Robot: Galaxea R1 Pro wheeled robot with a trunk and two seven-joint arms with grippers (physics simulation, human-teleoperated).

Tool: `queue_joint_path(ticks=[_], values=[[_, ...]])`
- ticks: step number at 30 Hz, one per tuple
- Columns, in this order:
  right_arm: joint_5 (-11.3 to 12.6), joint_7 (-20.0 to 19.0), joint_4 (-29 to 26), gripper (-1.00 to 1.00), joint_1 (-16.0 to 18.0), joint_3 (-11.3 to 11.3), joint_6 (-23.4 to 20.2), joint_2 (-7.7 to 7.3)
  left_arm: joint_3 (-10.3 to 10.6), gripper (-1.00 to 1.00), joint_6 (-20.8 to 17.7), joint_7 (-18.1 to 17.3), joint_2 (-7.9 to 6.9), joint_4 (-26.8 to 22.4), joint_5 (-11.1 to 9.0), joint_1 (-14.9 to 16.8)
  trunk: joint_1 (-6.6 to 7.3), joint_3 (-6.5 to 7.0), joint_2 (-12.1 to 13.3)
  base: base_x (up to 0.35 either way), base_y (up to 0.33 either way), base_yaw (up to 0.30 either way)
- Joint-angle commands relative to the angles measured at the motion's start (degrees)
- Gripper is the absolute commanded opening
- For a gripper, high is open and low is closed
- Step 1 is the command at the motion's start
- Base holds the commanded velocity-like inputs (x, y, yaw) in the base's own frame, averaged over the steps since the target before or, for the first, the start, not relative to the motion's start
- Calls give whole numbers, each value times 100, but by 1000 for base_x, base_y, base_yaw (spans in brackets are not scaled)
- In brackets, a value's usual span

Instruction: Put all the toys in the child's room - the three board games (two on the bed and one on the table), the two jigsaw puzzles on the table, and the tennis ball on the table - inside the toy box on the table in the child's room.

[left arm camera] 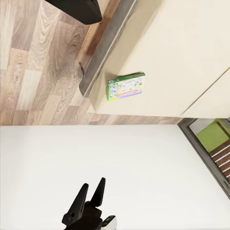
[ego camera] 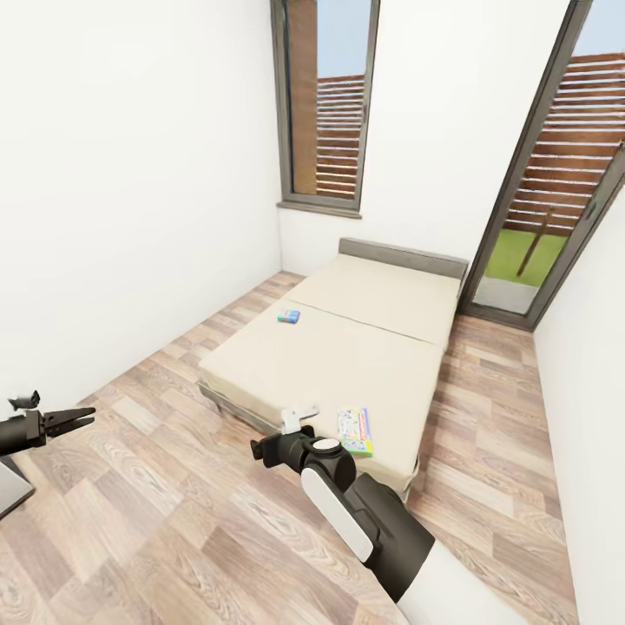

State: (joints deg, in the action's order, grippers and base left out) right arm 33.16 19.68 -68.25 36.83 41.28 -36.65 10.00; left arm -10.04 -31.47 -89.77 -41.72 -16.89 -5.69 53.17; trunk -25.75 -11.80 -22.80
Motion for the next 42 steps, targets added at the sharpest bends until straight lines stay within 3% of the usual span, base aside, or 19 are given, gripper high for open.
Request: queue_joint_path(ticks=[1,23,42], values=[[59,59,-4,100,8,11,-9,0,2,100,-61,-23,-3,1,-2,3,-4,-6,-12,0,23,-246],[70,59,4,100,8,11,-7,0,2,100,-61,-23,-3,1,-2,2,-4,106,-12,0,192,-249],[50,60,1,100,8,11,0,0,2,100,-57,-23,-3,1,-2,3,-4,66,-12,0,52,-109]])
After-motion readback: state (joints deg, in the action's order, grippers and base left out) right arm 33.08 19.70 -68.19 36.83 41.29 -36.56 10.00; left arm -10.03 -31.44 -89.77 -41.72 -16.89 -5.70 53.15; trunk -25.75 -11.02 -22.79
